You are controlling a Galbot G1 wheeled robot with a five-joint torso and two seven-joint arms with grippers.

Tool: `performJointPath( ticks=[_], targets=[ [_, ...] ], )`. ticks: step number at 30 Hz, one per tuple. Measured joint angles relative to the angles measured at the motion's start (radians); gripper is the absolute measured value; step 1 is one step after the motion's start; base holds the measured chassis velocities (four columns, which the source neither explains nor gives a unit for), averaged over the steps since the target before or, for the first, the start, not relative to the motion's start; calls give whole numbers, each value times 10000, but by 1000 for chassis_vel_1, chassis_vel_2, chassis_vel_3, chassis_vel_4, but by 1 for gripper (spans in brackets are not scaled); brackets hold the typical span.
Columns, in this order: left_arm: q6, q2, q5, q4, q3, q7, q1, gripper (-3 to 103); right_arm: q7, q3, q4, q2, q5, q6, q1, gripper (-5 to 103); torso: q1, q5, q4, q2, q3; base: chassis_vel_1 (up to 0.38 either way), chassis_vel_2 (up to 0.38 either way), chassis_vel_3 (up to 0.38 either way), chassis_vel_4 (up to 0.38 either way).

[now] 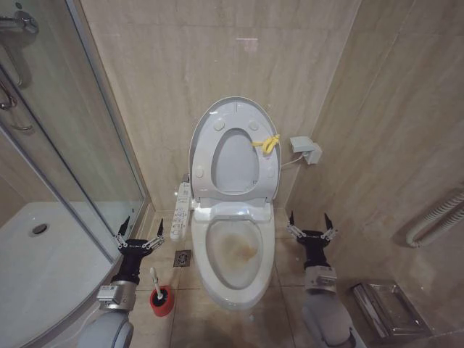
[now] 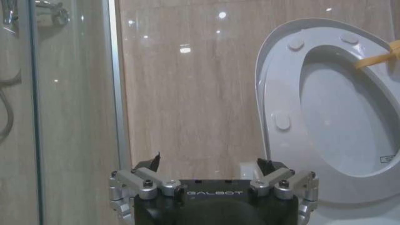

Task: Open the toilet lid, clean the toilet bowl with a toilet brush, close the toilet lid, and flush.

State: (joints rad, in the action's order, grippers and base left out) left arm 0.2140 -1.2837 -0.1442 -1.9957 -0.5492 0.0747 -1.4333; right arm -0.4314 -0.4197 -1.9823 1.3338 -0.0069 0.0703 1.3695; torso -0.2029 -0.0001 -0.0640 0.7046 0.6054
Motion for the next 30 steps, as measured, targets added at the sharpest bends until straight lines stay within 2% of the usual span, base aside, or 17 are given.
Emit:
performJointPath(
  ticks=[3,11,16,30],
  targets=[
    [0,0,0,0,0,0,0,100,103,60,0,43,19,36,0,100,0,0,0,0,0,0,0,0,0],
    [0,0,0,0,0,0,0,100,1364,-15,14,18,619,259,-61,100,0,0,0,0,0,0,0,0,0],
    [0,0,0,0,0,0,0,100,1856,-260,99,-33,733,261,-42,100,0,1,0,0,0,0,0,0,0],
    [0,0,0,0,-1,0,1,100,2065,-624,132,-120,879,189,74,100,0,1,-1,0,0,0,0,0,0]
  ],
)
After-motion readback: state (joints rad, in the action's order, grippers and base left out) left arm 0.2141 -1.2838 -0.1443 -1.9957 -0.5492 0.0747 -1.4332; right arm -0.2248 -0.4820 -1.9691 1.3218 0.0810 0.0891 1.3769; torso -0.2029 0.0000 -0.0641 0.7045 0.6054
